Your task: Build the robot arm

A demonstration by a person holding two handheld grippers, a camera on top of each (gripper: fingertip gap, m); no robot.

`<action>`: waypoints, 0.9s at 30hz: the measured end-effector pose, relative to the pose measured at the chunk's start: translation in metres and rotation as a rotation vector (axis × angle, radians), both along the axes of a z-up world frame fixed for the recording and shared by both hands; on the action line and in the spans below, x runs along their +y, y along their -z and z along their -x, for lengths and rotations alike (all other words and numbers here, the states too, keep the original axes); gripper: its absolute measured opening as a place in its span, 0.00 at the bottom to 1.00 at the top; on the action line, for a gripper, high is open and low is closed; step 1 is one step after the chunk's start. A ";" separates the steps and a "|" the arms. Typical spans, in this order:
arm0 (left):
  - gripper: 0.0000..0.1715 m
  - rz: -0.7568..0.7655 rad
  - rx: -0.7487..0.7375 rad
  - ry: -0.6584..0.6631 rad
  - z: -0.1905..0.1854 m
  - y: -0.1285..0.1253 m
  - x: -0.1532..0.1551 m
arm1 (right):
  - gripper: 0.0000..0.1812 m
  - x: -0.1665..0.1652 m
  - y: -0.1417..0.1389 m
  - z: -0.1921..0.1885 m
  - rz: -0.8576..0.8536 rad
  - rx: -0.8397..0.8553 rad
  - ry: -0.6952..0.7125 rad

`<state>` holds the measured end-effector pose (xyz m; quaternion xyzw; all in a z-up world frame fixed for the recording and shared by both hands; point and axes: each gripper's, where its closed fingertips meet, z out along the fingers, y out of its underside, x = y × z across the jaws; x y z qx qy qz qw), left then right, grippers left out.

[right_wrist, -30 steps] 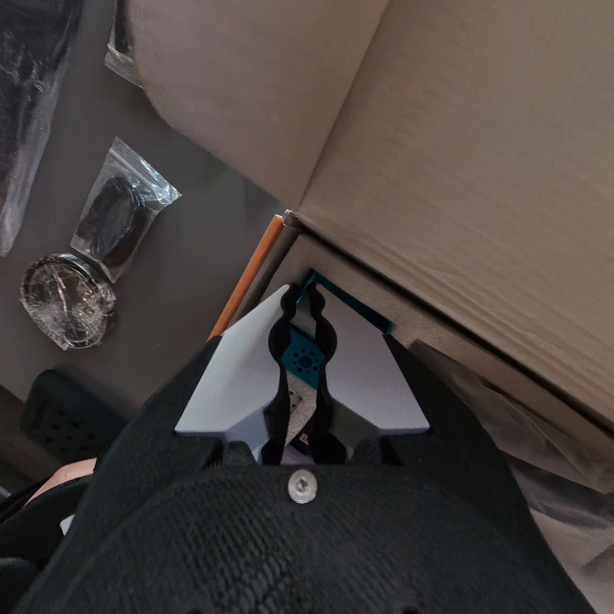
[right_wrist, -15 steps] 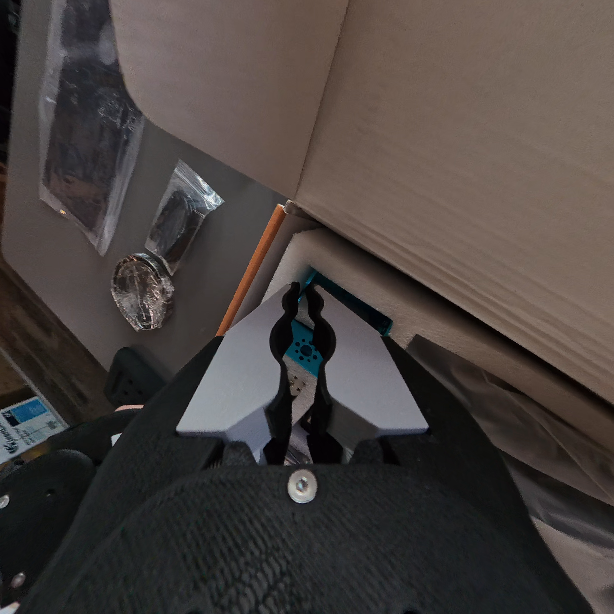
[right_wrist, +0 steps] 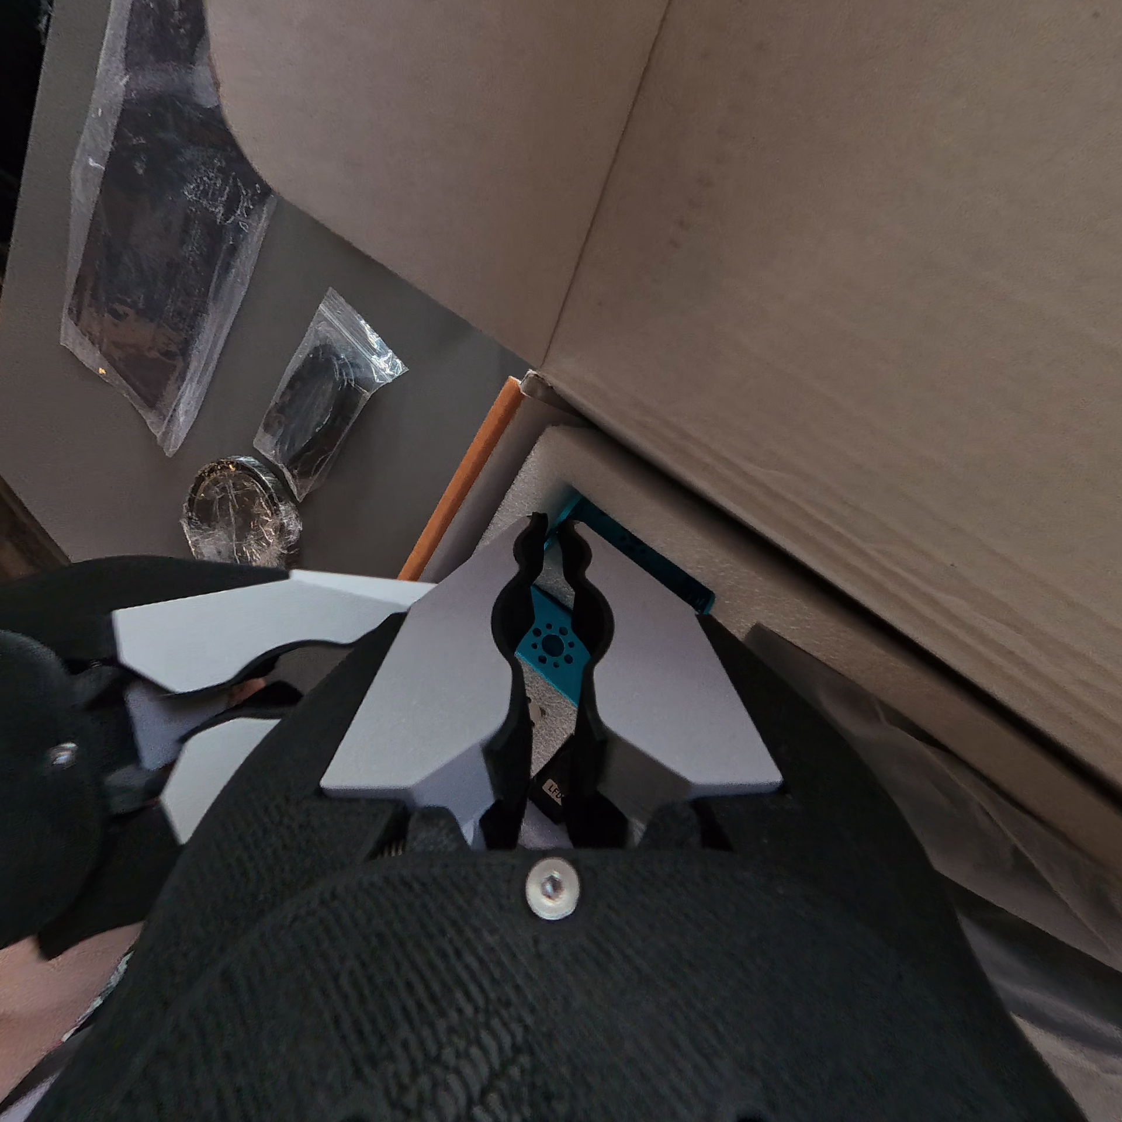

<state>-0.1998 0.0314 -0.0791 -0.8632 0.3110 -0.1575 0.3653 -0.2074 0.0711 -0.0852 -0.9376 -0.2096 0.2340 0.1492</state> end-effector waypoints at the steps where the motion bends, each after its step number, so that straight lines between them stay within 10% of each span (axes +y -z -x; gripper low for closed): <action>1: 0.00 -0.006 0.002 0.001 -0.002 0.002 0.001 | 0.02 0.000 0.001 0.000 0.002 0.000 -0.003; 18: 0.00 -0.054 0.127 -0.032 0.001 0.006 0.007 | 0.02 -0.001 -0.003 -0.001 -0.063 0.150 0.037; 27: 0.00 -0.081 0.099 -0.053 -0.001 0.005 0.009 | 0.01 -0.003 -0.005 0.004 -0.120 -0.138 -0.055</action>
